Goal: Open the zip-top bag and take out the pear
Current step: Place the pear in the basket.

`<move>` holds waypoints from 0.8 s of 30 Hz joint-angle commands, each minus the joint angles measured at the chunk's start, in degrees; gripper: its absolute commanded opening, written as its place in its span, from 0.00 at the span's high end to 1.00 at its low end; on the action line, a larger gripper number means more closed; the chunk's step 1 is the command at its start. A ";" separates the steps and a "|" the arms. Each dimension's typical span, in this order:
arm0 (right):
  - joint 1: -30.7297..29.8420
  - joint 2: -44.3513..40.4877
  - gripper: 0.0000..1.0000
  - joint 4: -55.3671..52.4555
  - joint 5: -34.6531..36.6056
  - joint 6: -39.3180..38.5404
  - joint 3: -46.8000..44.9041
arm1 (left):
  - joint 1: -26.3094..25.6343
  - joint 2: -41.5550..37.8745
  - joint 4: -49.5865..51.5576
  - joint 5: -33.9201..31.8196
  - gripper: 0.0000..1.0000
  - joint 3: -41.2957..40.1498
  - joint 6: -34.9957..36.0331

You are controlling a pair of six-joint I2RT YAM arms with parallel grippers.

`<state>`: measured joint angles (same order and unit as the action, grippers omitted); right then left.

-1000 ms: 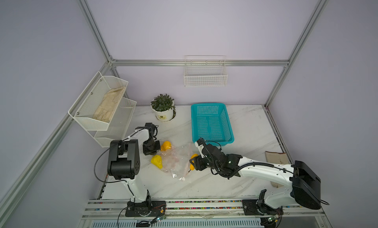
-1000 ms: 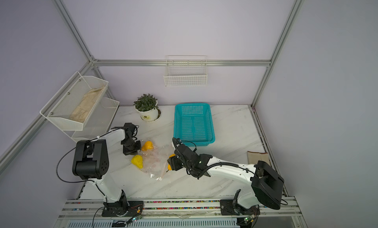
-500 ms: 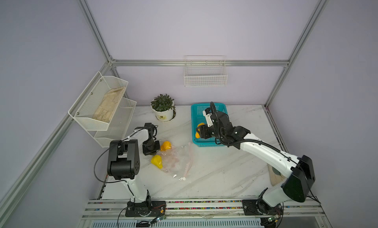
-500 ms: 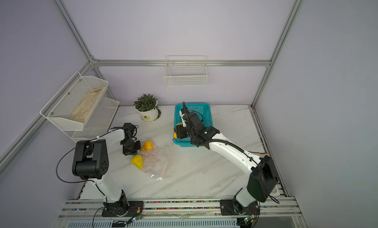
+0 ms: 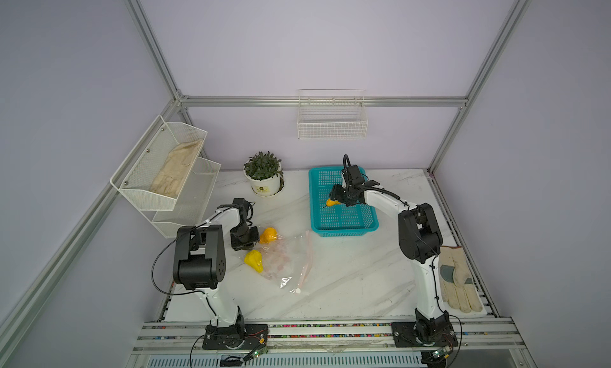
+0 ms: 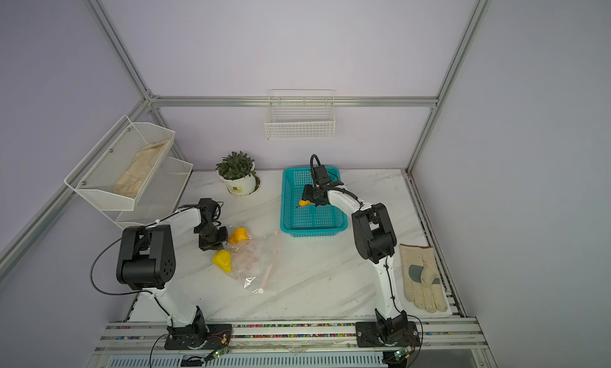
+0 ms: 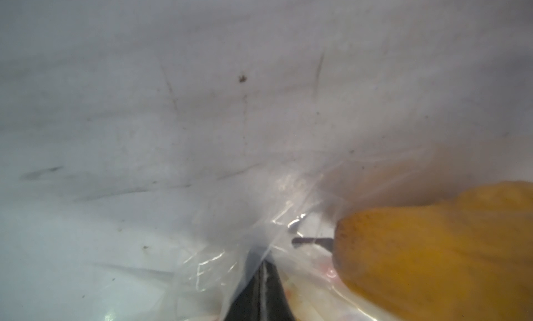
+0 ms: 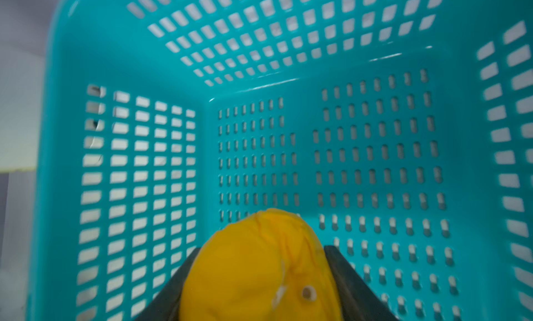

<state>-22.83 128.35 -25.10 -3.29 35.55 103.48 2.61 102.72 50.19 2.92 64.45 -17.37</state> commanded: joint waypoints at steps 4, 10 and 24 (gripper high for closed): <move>-0.39 5.33 0.48 3.46 7.70 23.00 6.88 | 0.31 0.16 -0.71 0.82 0.98 -0.41 0.16; -0.41 12.04 0.46 5.18 6.88 30.08 12.82 | 0.16 0.63 -0.71 0.86 0.98 -0.49 0.05; -0.83 11.43 0.10 19.29 4.74 28.20 6.88 | -0.41 1.12 -0.79 -0.13 0.99 -0.43 -0.20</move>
<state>-23.31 141.29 -6.90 1.02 63.90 112.03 2.55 102.74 50.02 3.16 64.45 -17.39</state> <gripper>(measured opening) 0.891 0.047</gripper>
